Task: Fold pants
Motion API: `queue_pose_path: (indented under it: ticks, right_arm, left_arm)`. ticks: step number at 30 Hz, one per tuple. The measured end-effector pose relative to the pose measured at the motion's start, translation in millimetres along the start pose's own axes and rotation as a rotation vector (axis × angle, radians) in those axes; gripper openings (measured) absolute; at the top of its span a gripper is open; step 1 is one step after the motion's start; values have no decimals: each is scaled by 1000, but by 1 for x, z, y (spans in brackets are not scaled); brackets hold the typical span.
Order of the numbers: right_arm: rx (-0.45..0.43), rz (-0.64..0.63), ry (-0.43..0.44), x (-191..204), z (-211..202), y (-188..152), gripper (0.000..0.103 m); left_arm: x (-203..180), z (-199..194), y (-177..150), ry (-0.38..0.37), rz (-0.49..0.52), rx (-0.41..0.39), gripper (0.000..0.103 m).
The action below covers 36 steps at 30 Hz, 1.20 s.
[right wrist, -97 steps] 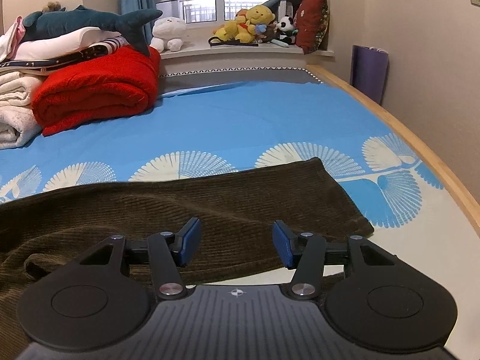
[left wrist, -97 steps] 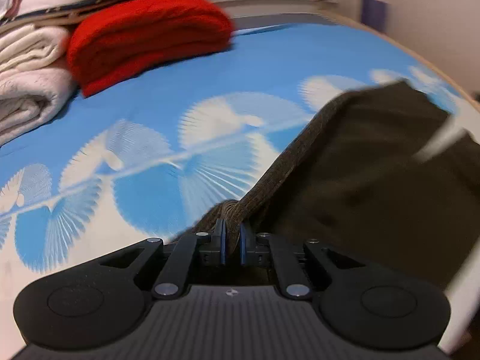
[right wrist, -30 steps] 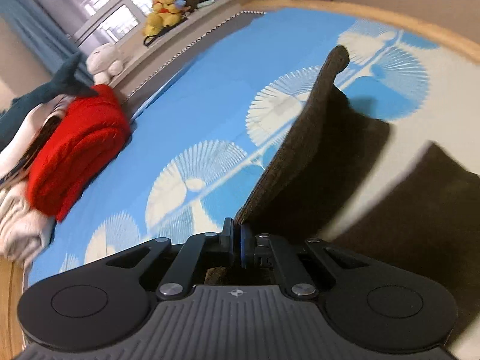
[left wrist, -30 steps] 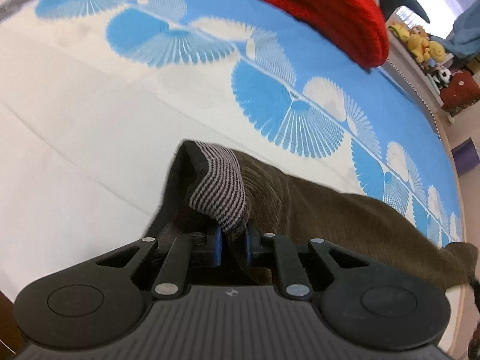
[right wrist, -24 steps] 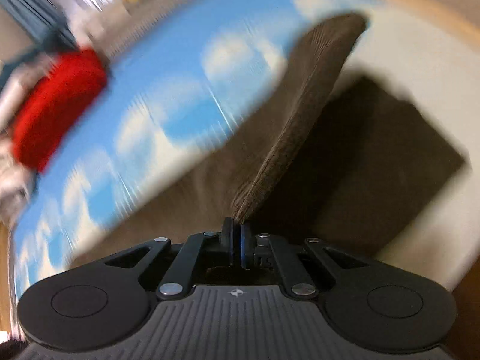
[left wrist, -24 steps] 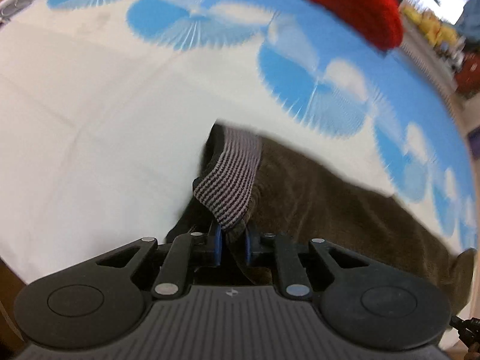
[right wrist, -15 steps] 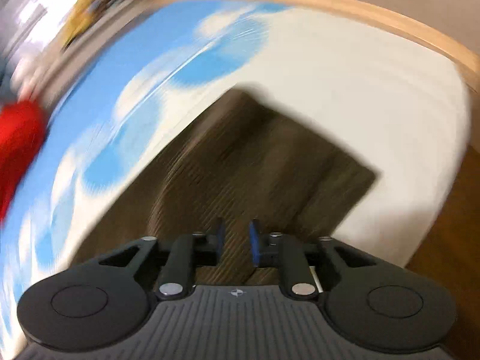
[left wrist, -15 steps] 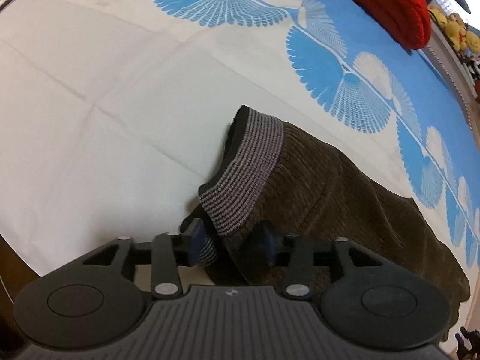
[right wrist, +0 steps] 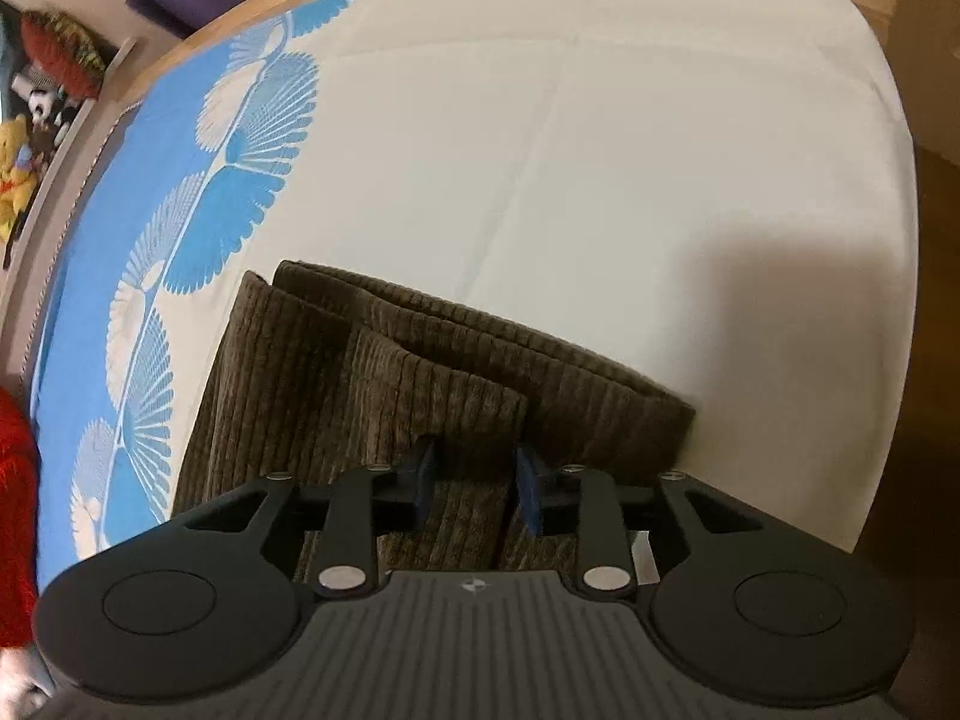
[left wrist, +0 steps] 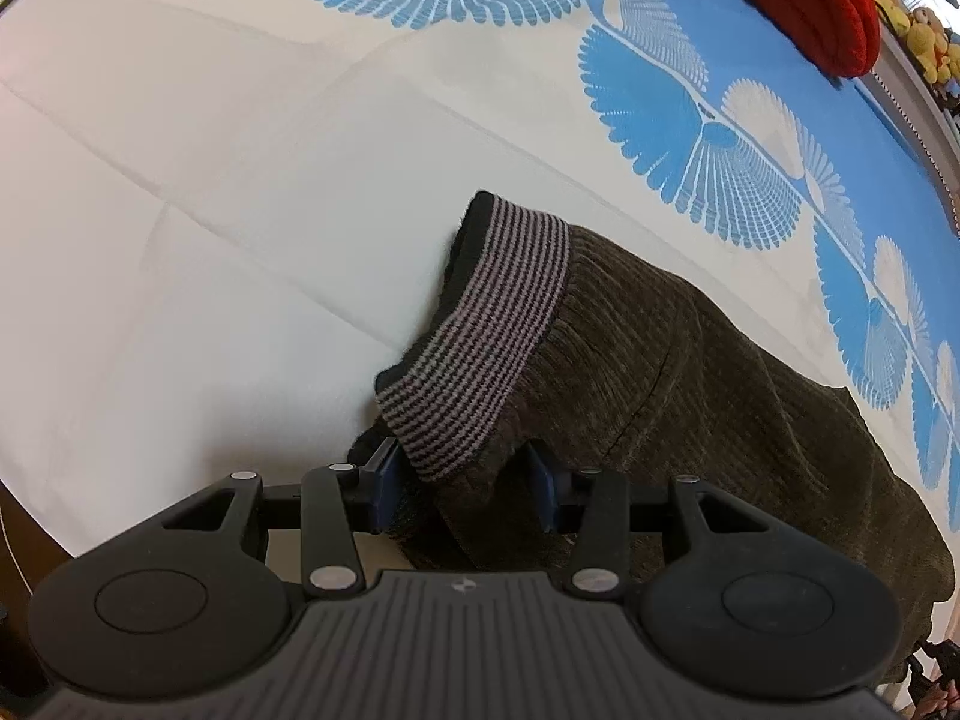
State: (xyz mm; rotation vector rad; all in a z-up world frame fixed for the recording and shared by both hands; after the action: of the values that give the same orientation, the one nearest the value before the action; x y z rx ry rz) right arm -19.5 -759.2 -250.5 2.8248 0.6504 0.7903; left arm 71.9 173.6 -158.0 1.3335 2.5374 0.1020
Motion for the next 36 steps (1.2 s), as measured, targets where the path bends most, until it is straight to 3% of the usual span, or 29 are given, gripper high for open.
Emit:
queue_pose_path:
  ticks: [1, 2, 3, 4, 9, 11, 14, 16, 18, 21, 24, 27, 30, 34, 36]
  right_arm:
    - [-4, -28, -6, 2, 0, 0, 26]
    - [-8, -68, 0, 5, 0, -1, 7]
    - [-25, -102, 8, 8, -5, 0, 7]
    - [-44, -110, 17, 8, -14, 1, 7]
    - [-257, -45, 156, 5, -89, 2, 6]
    - [-282, -45, 102, -2, -101, -2, 6]
    - [-150, -52, -54, -20, -72, -6, 6]
    - [-23, -57, -84, -32, -44, -9, 7]
    - [-20, -38, -97, -35, -41, -8, 10]
    - [-120, -30, -119, -26, -60, -7, 17]
    - [-281, -150, -146, 4, -84, -8, 19]
    - [-367, -250, -87, 30, -87, -8, 27]
    - [-345, -320, 6, 55, -76, -10, 31]
    - [-284, -364, 80, 83, -48, -13, 33]
    - [-273, -389, 92, 95, -37, -16, 42]
  left_arm:
    - [-1, 2, 0, 3, 4, 2, 48]
    - [-3, 3, 0, 6, 15, 3, 45]
    - [-5, 4, -1, 14, 30, 0, 30]
    - [-6, 3, -1, 23, 40, -10, 23]
    - [-7, -21, -7, -46, 44, -99, 17]
    - [-4, -21, -10, -62, 47, -88, 17]
    - [-3, -6, -15, 6, 89, -4, 19]
    - [-2, 0, -18, 16, 92, 38, 25]
    - [-1, -4, -21, 31, 83, 32, 28]
    - [-4, -28, -22, 54, 86, -95, 33]
    - [-20, -53, -24, 67, 167, -260, 33]
    - [-49, -62, -29, -7, 281, -345, 33]
    - [-70, -58, -34, -61, 363, -345, 33]
    - [-88, -40, -38, -38, 423, -281, 33]
    - [-91, -28, -37, -11, 431, -244, 33]
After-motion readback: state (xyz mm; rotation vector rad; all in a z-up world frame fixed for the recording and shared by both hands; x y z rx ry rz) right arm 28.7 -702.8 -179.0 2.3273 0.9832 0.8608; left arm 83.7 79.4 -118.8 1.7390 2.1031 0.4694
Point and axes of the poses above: each gripper's, at about its wrist camera, not at the fingertips, and z roughly the way its jaws point, x to its left, y to its top, the point moved 1 cm from there along z, roughly the way its jaws point, and after that the axes turned 6 degrees about -z, right-handed, at the moved point
